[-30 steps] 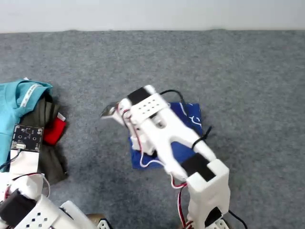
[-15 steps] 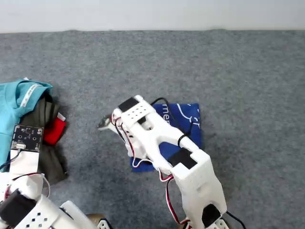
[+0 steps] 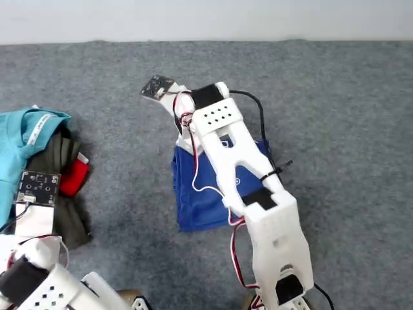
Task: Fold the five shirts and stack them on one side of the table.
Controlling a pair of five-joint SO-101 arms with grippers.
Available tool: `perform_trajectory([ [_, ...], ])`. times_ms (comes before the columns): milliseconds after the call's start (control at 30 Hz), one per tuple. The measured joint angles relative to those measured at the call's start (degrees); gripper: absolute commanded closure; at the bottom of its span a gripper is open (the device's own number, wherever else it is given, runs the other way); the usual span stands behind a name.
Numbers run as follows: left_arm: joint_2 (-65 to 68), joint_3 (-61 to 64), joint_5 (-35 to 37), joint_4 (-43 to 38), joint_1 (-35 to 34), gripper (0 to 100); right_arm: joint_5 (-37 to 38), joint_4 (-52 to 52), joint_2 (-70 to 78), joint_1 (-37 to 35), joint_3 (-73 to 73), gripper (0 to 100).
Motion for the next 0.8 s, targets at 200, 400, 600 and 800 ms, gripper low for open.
perform_trajectory([
  [200, 0.3, 0.1, 0.0, 0.0, 0.0, 98, 0.1, -7.6, 9.3, -1.9, 0.0, 99.0],
  [400, 0.3, 0.1, 0.0, 0.0, 0.0, 98, 0.1, -5.2, 10.8, -0.8, -5.5, 99.0],
  [600, 0.3, 0.1, 0.0, 0.0, 0.0, 98, -0.3, 11.2, 10.8, 1.4, -20.0, 99.0],
  [800, 0.3, 0.1, 0.0, 0.0, 0.0, 98, -5.4, 13.6, 5.0, 4.5, -21.8, 99.0],
])
